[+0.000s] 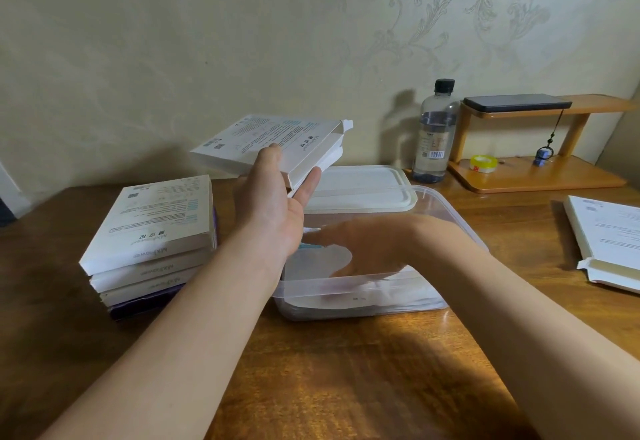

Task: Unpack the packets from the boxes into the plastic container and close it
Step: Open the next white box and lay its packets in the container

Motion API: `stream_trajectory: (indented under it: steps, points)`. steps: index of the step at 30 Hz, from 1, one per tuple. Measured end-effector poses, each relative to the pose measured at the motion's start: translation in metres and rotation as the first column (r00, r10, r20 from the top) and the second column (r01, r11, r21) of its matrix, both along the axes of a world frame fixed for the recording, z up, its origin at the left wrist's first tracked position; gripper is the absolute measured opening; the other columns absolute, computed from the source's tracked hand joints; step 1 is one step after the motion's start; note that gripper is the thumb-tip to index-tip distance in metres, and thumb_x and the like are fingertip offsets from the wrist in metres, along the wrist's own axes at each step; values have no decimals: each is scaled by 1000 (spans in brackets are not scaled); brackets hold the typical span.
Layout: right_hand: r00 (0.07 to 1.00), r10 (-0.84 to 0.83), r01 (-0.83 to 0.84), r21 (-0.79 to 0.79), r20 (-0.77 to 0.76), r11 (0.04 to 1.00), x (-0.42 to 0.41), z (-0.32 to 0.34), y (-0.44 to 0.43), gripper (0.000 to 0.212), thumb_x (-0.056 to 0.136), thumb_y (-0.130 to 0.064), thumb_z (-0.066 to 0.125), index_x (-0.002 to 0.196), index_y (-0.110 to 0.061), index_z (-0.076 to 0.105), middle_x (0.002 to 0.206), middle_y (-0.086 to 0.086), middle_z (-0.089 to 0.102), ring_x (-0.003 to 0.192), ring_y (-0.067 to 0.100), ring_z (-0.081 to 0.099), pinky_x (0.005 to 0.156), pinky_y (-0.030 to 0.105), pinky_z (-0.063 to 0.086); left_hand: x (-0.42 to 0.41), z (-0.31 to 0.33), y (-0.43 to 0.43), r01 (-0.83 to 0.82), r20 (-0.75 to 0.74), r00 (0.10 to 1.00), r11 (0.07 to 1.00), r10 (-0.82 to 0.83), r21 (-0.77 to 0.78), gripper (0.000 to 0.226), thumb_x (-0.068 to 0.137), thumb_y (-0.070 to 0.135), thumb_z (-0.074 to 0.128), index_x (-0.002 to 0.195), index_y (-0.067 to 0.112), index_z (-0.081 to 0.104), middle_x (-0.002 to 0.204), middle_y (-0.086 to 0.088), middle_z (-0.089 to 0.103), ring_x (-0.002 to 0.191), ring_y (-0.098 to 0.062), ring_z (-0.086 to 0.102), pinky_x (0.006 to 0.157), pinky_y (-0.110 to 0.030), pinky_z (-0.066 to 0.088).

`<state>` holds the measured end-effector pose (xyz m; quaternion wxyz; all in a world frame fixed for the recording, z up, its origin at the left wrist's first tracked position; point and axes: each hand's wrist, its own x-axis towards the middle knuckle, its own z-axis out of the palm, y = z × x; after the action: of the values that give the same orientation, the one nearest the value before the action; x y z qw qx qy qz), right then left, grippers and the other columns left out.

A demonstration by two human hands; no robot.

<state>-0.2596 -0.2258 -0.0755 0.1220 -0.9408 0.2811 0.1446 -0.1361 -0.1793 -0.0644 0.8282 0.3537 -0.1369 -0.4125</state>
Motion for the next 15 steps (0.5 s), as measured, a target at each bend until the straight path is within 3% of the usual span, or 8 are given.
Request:
stream_trajectory:
  steps: [6,11,15]
  points:
    - [995,-17,19,24,-95,1000,0,-8,-3,89,80,-76,57,150,-59,4,166,-12,6,153,20,9,119,47,11,-2,0,0,11,-6,1000,1000,-11,8,30,99,15,60,128,19,59,120,-8,67,115,-23,65,80,-41,64]
    - [992,-36,42,43,-123,998,1,-5,1,89,82,-73,58,150,-59,3,166,-11,3,152,22,11,118,49,14,-2,2,0,34,-5,999,999,-34,7,17,99,15,60,114,22,61,113,-6,66,109,-21,63,79,-40,64]
    - [985,-14,17,15,-172,1000,2,-3,5,87,84,-73,54,151,-57,-1,166,-11,-5,153,23,9,120,51,13,-3,3,2,40,2,999,999,-40,9,24,99,14,60,122,20,60,119,-9,67,116,-25,65,78,-40,64]
